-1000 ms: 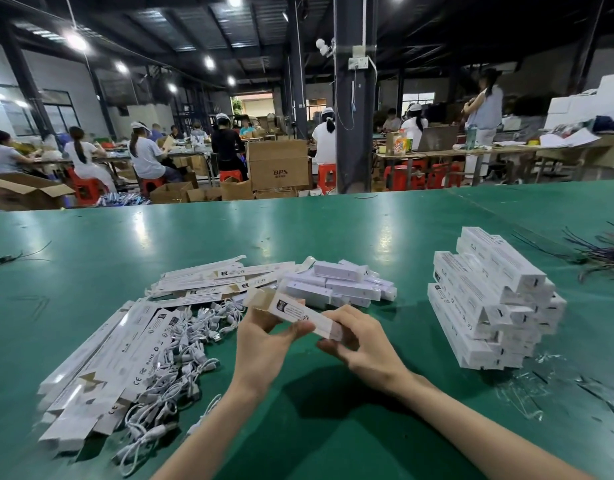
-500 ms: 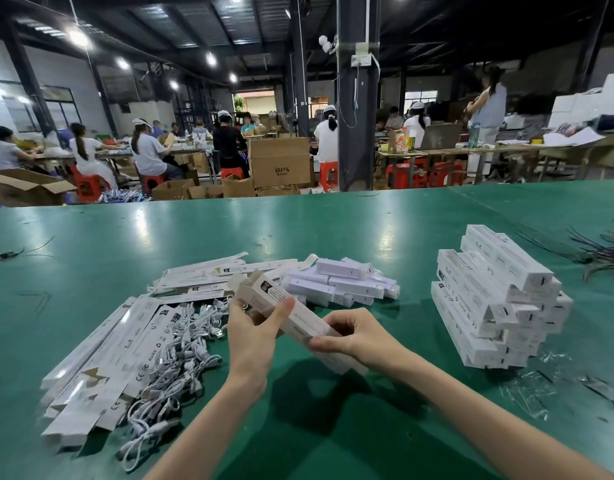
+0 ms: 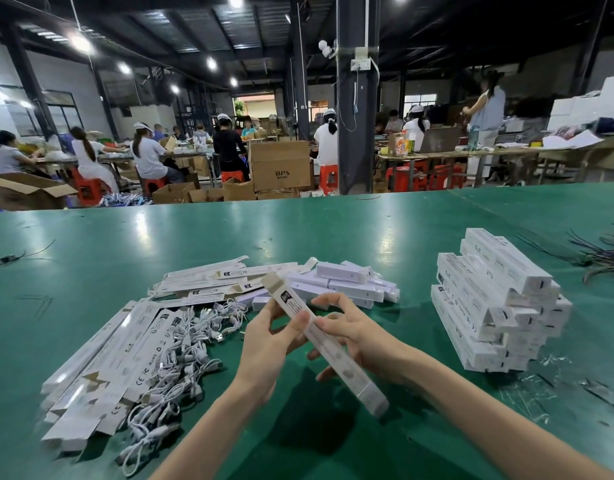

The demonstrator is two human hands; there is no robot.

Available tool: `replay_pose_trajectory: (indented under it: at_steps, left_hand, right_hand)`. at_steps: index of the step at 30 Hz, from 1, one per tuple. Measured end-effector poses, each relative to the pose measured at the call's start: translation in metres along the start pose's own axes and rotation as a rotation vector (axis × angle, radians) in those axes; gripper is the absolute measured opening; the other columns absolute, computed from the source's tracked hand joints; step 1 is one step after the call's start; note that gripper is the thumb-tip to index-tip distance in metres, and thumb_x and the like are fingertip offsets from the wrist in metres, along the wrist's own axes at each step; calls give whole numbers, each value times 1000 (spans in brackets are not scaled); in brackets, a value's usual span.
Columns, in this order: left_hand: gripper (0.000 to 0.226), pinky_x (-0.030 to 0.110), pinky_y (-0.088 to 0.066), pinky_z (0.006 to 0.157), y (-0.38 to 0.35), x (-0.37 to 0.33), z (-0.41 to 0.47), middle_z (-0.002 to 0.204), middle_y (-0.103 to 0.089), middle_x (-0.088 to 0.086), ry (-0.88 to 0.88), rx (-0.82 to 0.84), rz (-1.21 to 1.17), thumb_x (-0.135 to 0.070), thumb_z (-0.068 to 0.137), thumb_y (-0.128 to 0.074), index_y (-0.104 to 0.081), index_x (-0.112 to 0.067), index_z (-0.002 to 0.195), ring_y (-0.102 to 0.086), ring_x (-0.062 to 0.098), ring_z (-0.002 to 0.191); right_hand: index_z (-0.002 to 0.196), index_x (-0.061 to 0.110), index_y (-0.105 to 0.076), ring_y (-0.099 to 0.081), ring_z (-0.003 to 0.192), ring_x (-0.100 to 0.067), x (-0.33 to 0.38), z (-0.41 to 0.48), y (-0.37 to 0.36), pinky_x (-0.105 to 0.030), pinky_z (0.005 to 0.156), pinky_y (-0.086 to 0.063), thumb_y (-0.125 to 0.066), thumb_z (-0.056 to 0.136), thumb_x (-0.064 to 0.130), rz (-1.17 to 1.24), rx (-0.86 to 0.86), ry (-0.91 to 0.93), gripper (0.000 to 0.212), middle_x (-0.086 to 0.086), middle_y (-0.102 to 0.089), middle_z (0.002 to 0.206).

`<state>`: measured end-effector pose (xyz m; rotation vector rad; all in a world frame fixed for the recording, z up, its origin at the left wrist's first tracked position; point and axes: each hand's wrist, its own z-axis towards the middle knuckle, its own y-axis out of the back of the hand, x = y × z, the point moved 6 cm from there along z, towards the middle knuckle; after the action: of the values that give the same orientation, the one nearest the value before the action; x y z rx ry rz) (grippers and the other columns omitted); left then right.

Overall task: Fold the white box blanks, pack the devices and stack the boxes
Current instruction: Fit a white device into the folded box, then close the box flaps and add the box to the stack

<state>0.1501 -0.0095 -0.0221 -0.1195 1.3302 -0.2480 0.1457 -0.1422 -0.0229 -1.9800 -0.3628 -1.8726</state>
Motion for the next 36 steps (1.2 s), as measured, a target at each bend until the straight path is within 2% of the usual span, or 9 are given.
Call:
replay_pose_trajectory:
  at_steps: [3, 5, 10, 14, 17, 23, 28, 32, 36]
  left_hand:
    - [67, 35, -59, 75, -1, -4, -2, 100, -70, 15, -39, -2, 39, -20, 69, -74, -47, -27, 131, -70, 23, 90]
    - [76, 35, -59, 73, -1, -7, -3, 97, -72, 12, -68, -1, 39, -19, 66, -77, -41, -34, 132, -71, 24, 91]
    - [73, 41, -60, 75, -8, -14, -7, 101, -72, 12, -129, 44, 75, -24, 65, -81, -46, -34, 129, -71, 28, 93]
    - [74, 29, -58, 74, -13, -19, -9, 102, -74, 5, -208, 105, 180, -27, 74, -74, -44, -36, 140, -71, 22, 91]
    - [68, 28, -58, 74, -16, -20, -10, 106, -73, 2, -227, 144, 192, -26, 80, -68, -42, -36, 142, -71, 23, 91]
    - [36, 23, -56, 64, -6, -25, -8, 107, -73, -4, -225, -1, 104, -29, 87, -54, -63, -29, 122, -69, 10, 81]
    - [21, 29, -59, 68, 6, -30, -6, 102, -75, 1, -233, -149, -24, -22, 81, -62, -78, -28, 93, -71, 18, 88]
    - [17, 39, -60, 76, 10, -23, -2, 96, -74, 14, -80, -142, -114, -25, 77, -64, -78, -21, 86, -69, 29, 88]
    - [10, 30, -58, 65, 8, -17, 0, 88, -74, 9, 65, -67, -199, -19, 75, -65, -75, -19, 79, -71, 19, 79]
  right_hand:
    - [127, 34, -45, -64, 93, -36, 4, -1, 1, -56, 74, -56, -60, 93, 12, -13, 57, 30, 43, -24, -42, 128]
    - [126, 39, -49, -64, 98, -38, 9, -2, 2, -55, 77, -56, -64, 87, 10, -24, 103, 46, 51, -23, -40, 130]
    - [127, 50, -47, -62, 107, -42, 19, -4, 6, -62, 85, -52, -69, 82, 12, -147, 119, 74, 64, -24, -50, 125]
    - [126, 57, -47, -65, 104, -35, 23, -5, 8, -55, 85, -54, -72, 78, 14, -162, 109, 79, 69, -20, -53, 121]
    - [125, 56, -48, -67, 101, -34, 23, -5, 8, -51, 82, -56, -72, 78, 11, -159, 102, 84, 69, -20, -53, 119]
    - [127, 42, -52, -59, 93, -34, 24, -6, 9, -70, 88, -45, -64, 77, -8, -63, 86, 80, 72, -17, -48, 112]
    - [129, 38, -52, -58, 92, -30, 27, -9, -2, -63, 83, -52, -56, 82, -17, -56, 135, 84, 72, -13, -46, 108]
    - [128, 37, -52, -56, 92, -30, 29, -11, -7, -63, 81, -53, -55, 82, -18, -81, 142, 80, 72, -13, -44, 110]
    - [128, 34, -51, -55, 92, -29, 30, -14, -9, -63, 81, -52, -52, 83, -20, -138, 153, 76, 71, -13, -43, 109]
